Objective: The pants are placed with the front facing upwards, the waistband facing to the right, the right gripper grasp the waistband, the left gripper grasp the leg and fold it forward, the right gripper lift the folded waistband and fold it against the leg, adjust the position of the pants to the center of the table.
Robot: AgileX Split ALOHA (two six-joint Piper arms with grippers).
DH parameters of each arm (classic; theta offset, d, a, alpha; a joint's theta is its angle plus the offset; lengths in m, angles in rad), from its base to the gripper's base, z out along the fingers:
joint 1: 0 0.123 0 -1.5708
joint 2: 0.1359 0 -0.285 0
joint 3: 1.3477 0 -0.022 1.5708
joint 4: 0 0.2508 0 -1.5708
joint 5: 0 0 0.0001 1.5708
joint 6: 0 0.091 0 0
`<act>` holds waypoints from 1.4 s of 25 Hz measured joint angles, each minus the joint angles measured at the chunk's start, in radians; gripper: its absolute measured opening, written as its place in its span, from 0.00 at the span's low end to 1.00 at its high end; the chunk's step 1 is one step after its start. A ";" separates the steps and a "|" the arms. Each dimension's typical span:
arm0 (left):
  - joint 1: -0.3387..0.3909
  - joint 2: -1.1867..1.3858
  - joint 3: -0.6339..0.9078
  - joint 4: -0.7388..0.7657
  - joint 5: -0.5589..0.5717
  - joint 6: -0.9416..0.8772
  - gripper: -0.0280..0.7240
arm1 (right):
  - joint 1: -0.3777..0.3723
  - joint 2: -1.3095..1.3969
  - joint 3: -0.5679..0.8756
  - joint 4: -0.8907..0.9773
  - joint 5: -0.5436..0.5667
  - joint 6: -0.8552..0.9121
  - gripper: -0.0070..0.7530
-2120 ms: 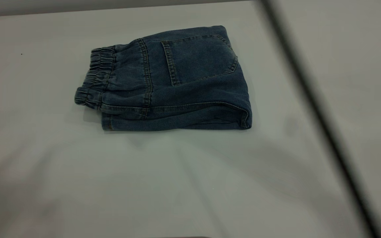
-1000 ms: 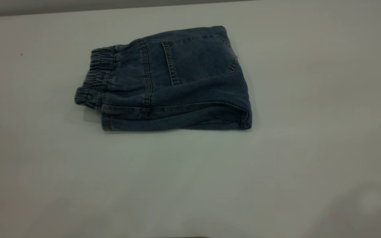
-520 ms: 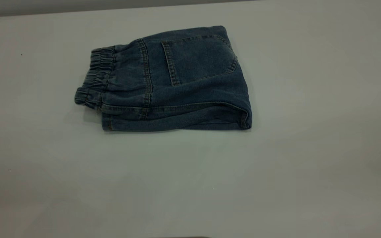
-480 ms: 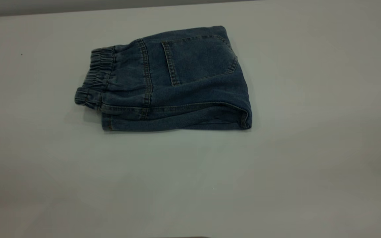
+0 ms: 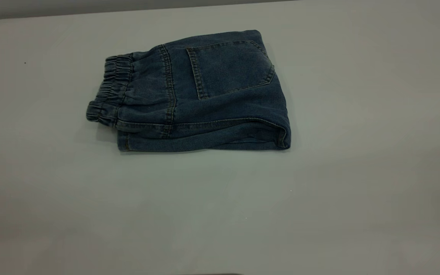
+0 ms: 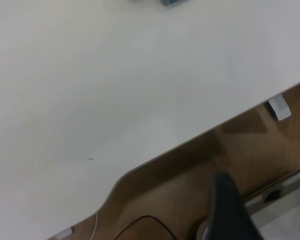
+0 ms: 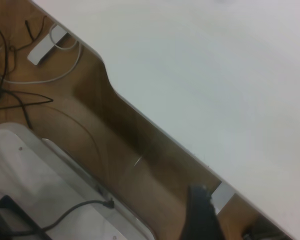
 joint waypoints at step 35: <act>0.365 -0.034 0.000 -0.006 -0.003 0.000 0.49 | -0.686 -0.343 0.000 0.027 0.014 0.000 0.55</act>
